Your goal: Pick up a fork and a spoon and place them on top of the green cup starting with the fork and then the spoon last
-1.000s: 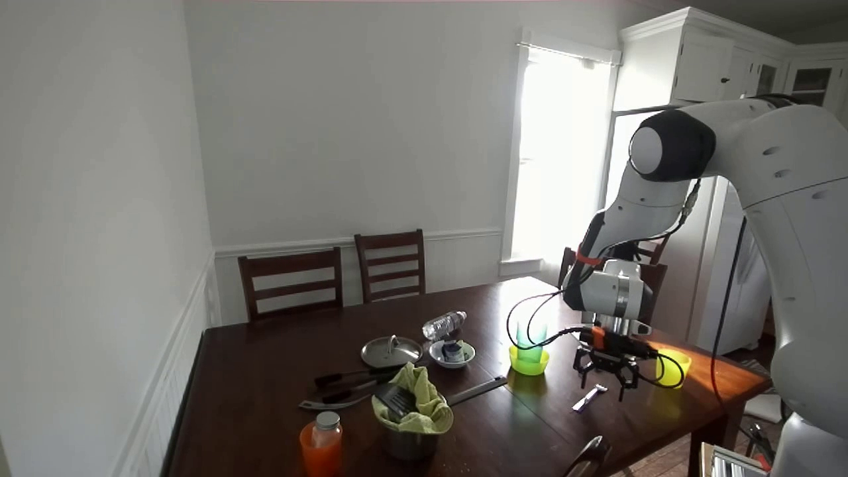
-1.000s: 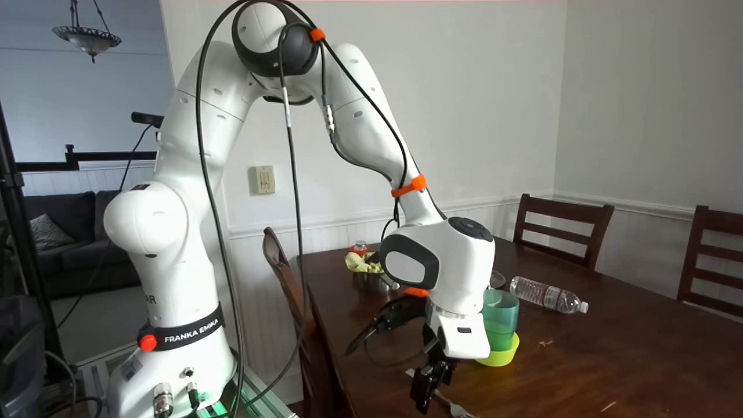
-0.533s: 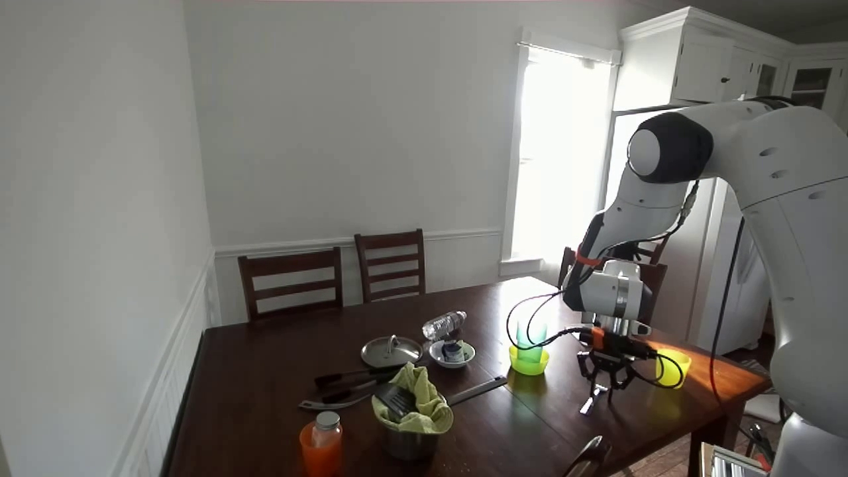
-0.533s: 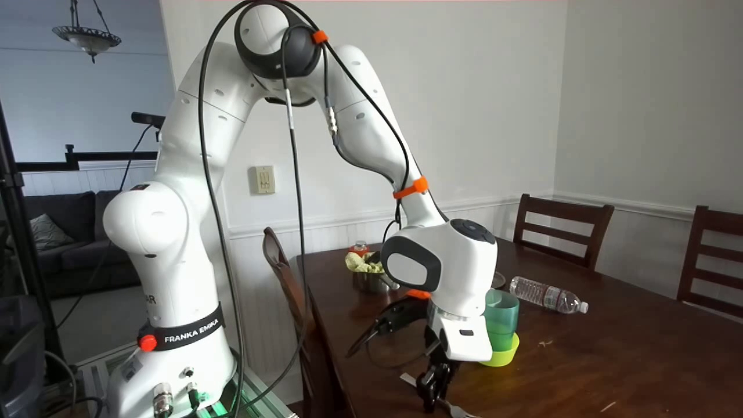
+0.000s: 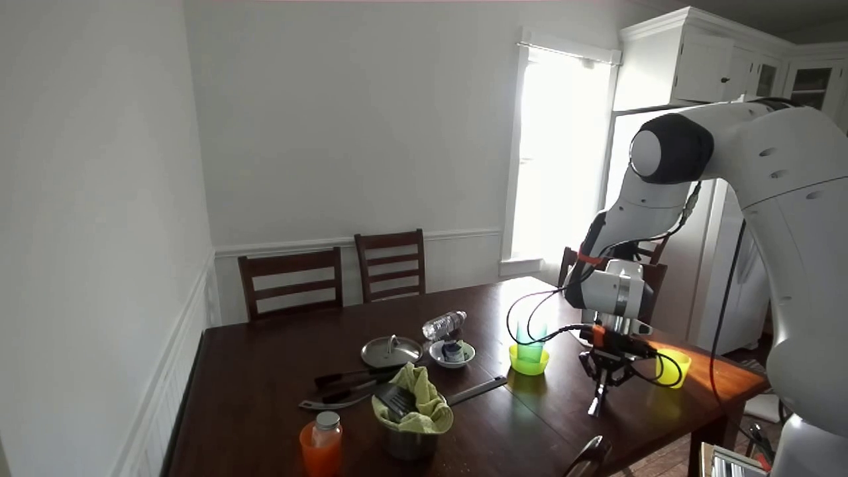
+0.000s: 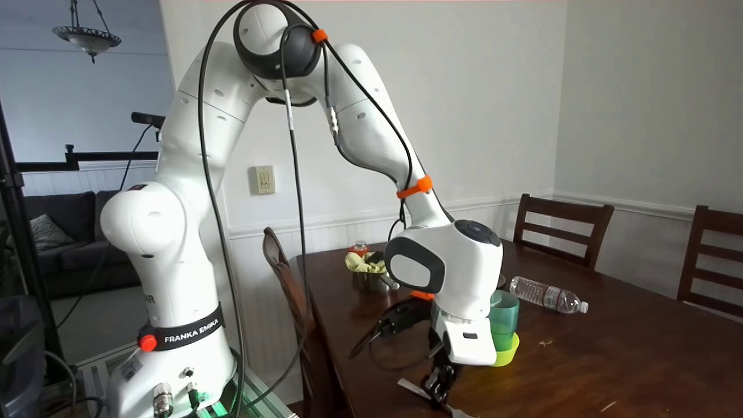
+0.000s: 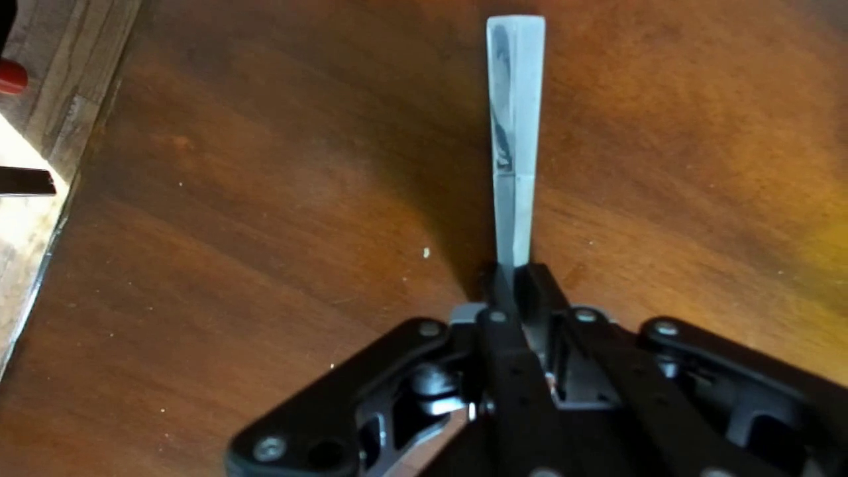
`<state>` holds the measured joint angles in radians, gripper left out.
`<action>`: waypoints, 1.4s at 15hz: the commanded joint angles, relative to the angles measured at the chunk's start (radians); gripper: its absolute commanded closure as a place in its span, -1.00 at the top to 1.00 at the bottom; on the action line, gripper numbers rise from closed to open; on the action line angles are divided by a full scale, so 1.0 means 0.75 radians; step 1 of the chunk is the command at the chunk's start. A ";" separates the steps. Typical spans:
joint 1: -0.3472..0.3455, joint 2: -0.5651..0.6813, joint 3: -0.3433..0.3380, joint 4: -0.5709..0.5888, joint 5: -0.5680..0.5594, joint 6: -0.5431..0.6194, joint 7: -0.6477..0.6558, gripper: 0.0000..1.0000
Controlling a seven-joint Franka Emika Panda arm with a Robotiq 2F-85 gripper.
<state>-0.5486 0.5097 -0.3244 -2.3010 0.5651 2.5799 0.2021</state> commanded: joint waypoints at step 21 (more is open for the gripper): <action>0.088 -0.380 -0.134 0.107 -0.288 -0.437 0.053 -0.78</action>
<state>-0.4891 0.2241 -0.4182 -2.2223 0.3481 2.2546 0.2425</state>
